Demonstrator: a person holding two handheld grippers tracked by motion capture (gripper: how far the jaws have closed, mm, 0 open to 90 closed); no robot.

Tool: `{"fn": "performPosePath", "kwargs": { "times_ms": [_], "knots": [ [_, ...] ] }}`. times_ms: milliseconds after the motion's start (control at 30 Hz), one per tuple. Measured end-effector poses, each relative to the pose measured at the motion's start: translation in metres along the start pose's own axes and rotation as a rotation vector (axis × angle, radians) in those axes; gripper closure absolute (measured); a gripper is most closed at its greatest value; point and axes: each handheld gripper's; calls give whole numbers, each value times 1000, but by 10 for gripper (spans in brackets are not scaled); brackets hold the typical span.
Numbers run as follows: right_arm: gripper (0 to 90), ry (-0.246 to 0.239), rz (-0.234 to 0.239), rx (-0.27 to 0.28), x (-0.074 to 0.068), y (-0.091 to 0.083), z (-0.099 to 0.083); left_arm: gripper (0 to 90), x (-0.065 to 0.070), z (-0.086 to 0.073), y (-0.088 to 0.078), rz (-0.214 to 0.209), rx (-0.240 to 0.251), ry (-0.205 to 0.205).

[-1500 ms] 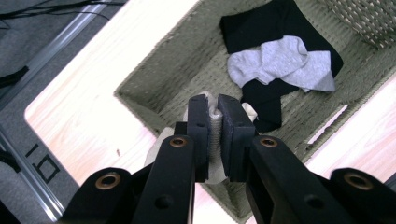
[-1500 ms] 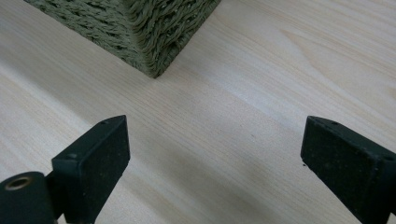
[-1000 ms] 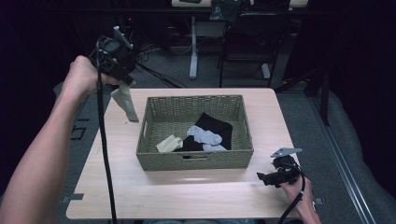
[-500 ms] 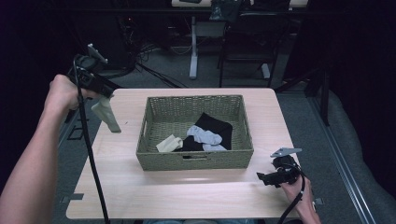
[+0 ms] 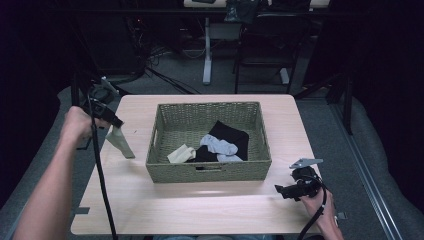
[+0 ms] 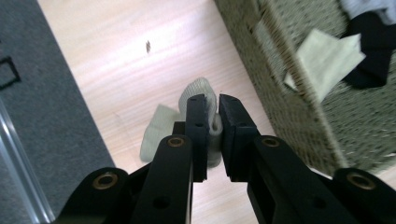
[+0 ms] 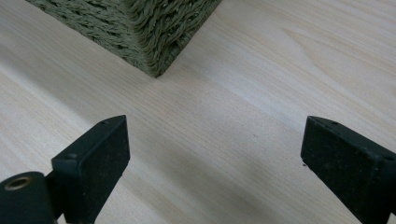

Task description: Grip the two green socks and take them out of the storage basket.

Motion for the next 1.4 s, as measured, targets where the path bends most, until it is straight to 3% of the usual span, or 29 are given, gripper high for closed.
{"fn": "performPosePath", "kwargs": {
  "times_ms": [67,300,567,767,933,1067,1100,1167,1300,1400],
  "knots": [
    [75,5,1,4,0,0,0,820,-2,-5,15,-8,-21,-8],
    [75,3,-1,2,0,0,0,818,-6,-17,45,-28,-61,-27],
    [74,3,3,2,0,0,0,811,-5,-38,87,-85,-114,-57],
    [74,0,1,-2,0,0,0,768,-2,-48,107,-126,-114,-73],
    [74,4,1,-1,0,0,0,646,-3,-53,109,-144,-91,-96],
    [74,2,2,1,0,0,0,409,-4,-57,103,-120,-65,-113],
    [74,2,2,1,0,0,0,409,-4,-58,101,-111,-57,-113],
    [74,3,3,3,0,0,0,285,-4,-61,93,-83,-33,-113],
    [74,3,2,2,0,0,0,181,-5,-63,79,-62,5,-109],
    [74,2,1,0,0,0,0,154,-5,-62,70,-51,27,-109]
  ]
}}
Point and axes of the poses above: each handheld gripper's, and its own axes: y roughly forward along the jaws, z roughly out of its top, x roughly to its right, and after that the axes turned 6 degrees about z, right-handed
